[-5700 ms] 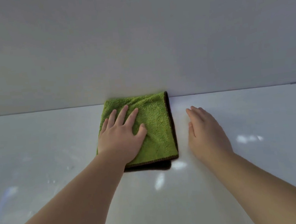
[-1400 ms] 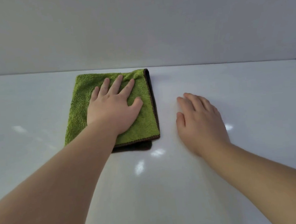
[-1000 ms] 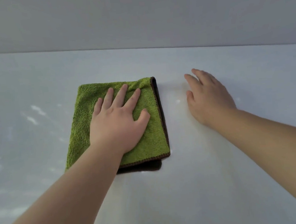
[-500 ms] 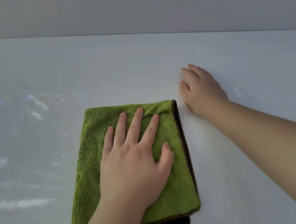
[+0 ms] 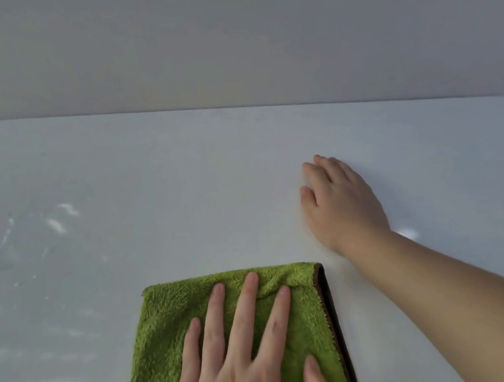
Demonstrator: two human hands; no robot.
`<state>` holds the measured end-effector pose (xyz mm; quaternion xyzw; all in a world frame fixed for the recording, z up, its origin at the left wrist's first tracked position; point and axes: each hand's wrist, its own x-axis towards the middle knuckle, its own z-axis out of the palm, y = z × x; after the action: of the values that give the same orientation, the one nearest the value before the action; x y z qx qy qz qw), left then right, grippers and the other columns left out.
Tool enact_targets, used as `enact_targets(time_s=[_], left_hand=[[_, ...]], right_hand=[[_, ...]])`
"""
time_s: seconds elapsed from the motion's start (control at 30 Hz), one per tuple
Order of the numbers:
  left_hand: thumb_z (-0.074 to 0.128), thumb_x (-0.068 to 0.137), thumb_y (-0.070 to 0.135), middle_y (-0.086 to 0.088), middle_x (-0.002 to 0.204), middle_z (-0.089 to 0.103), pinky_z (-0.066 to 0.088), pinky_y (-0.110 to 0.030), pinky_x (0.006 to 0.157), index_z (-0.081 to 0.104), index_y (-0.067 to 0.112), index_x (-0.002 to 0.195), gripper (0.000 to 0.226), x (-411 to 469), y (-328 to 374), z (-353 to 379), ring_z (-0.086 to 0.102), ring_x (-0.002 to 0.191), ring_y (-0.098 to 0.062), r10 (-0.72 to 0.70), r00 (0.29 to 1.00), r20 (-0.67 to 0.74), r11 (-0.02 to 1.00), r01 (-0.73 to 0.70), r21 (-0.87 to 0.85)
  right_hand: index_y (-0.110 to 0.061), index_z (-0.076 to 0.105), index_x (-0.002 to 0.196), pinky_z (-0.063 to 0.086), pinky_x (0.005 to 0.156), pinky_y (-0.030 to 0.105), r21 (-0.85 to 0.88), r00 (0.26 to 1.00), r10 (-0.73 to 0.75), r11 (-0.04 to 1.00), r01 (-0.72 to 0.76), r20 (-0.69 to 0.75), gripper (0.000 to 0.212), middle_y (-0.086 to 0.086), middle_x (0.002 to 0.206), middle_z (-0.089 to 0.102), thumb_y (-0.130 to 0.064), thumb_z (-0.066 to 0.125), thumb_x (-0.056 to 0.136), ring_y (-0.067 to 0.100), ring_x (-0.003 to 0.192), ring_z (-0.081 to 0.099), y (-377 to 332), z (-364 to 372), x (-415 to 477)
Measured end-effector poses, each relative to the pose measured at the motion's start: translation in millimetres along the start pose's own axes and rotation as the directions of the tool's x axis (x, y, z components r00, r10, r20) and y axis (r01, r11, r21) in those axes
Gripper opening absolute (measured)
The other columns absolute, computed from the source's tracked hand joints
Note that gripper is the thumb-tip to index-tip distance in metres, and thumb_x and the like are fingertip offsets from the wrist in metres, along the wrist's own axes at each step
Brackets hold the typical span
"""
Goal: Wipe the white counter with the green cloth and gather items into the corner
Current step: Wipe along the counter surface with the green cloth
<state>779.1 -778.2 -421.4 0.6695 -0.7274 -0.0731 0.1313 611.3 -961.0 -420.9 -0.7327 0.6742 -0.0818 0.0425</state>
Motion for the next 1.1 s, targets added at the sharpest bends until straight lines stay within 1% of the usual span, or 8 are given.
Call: enact_targets(time_s=[0.1, 0.17, 0.27, 0.33, 0.4, 0.53, 0.7, 1.1], left_hand=[[0.053, 0.064, 0.06, 0.006, 0.15, 0.049, 0.033, -0.051, 0.107, 0.063, 0.04, 0.133, 0.073, 28.8, -2.2, -7.5, 0.045, 0.139, -0.032, -0.03, 0.999, 0.018, 0.999, 0.03, -0.031], [0.046, 0.075, 0.059, 0.01, 0.155, 0.042, 0.025, -0.047, 0.113, 0.055, 0.044, 0.139, 0.066, 55.2, -6.0, -12.5, 0.037, 0.145, -0.027, -0.066, 0.996, 0.058, 0.996, 0.069, -0.05], [0.019, 0.089, 0.062, 0.024, 0.164, 0.004, 0.001, -0.039, 0.123, 0.018, 0.062, 0.149, 0.06, 99.6, -13.7, -13.1, -0.002, 0.154, -0.013, -0.092, 0.992, 0.09, 0.995, 0.095, -0.029], [0.004, 0.091, 0.062, 0.026, 0.163, -0.012, -0.011, -0.036, 0.122, -0.002, 0.063, 0.149, 0.059, 126.8, -20.3, -7.8, -0.019, 0.151, -0.01, -0.083, 0.993, 0.082, 0.996, 0.085, -0.019], [0.001, 0.092, 0.061, 0.024, 0.164, -0.01, -0.013, -0.037, 0.122, -0.004, 0.06, 0.151, 0.059, 152.5, -23.7, -4.0, -0.019, 0.151, -0.011, -0.073, 0.994, 0.078, 0.997, 0.075, -0.026], [0.003, 0.094, 0.059, 0.02, 0.166, -0.004, -0.007, -0.041, 0.124, 0.002, 0.055, 0.154, 0.06, 201.6, -27.0, 4.6, -0.013, 0.153, -0.014, -0.041, 0.996, 0.082, 0.999, 0.043, -0.028], [0.009, 0.094, 0.058, 0.017, 0.167, 0.003, -0.004, -0.044, 0.124, 0.009, 0.052, 0.155, 0.061, 250.3, -27.3, 14.3, -0.006, 0.154, -0.017, -0.014, 0.997, 0.078, 1.0, 0.015, -0.016], [0.007, 0.091, 0.058, 0.016, 0.167, 0.005, -0.002, -0.044, 0.123, 0.011, 0.05, 0.155, 0.065, 325.9, -29.7, 21.4, -0.002, 0.154, -0.019, 0.031, 0.996, 0.079, 0.999, -0.033, 0.02]], right_hand=[[-0.019, 0.035, 0.145, 0.016, 0.119, 0.038, -0.028, 1.0, 0.0, 1.0, 0.0, -0.012, 0.05, 0.005, 0.158, 0.028, -0.035, 0.029, 0.098, 0.023, 0.145, 0.02, -0.9, -3.1, -0.1], [-0.018, 0.036, 0.145, 0.017, 0.119, 0.038, -0.046, 1.0, 0.003, 0.999, -0.004, -0.013, 0.05, 0.005, 0.157, 0.03, -0.036, 0.028, 0.098, 0.024, 0.145, 0.022, -2.9, -2.8, -1.6], [-0.019, 0.037, 0.145, 0.018, 0.119, 0.037, -0.044, 1.0, 0.029, 0.999, -0.029, -0.007, 0.053, 0.003, 0.157, 0.031, -0.038, 0.025, 0.097, 0.022, 0.145, 0.022, -4.8, -2.0, -2.4], [-0.02, 0.038, 0.145, 0.019, 0.119, 0.038, -0.037, 0.999, 0.046, 0.998, -0.046, -0.002, 0.056, 0.002, 0.156, 0.032, -0.04, 0.021, 0.095, 0.021, 0.145, 0.023, -5.9, -2.2, -1.6], [-0.02, 0.041, 0.144, 0.022, 0.118, 0.04, -0.034, 0.999, 0.043, 0.999, -0.043, 0.001, 0.059, 0.002, 0.155, 0.034, -0.042, 0.017, 0.094, 0.022, 0.144, 0.025, -7.1, -2.3, -2.0], [-0.019, 0.048, 0.137, 0.032, 0.114, 0.042, -0.025, 0.999, 0.048, 0.998, -0.049, -0.023, 0.052, 0.004, 0.147, 0.044, -0.039, 0.026, 0.094, 0.026, 0.138, 0.036, -8.4, -4.7, -2.7], [-0.018, 0.05, 0.136, 0.035, 0.111, 0.043, -0.032, 0.999, 0.05, 0.998, -0.051, -0.019, 0.051, 0.004, 0.146, 0.046, -0.038, 0.029, 0.095, 0.026, 0.136, 0.038, -7.6, -6.2, -1.2], [-0.018, 0.05, 0.137, 0.026, 0.112, 0.038, -0.029, 0.999, 0.033, 0.999, -0.034, -0.041, 0.046, 0.003, 0.148, 0.044, -0.035, 0.033, 0.096, 0.024, 0.139, 0.035, -5.9, -6.9, -2.1]])
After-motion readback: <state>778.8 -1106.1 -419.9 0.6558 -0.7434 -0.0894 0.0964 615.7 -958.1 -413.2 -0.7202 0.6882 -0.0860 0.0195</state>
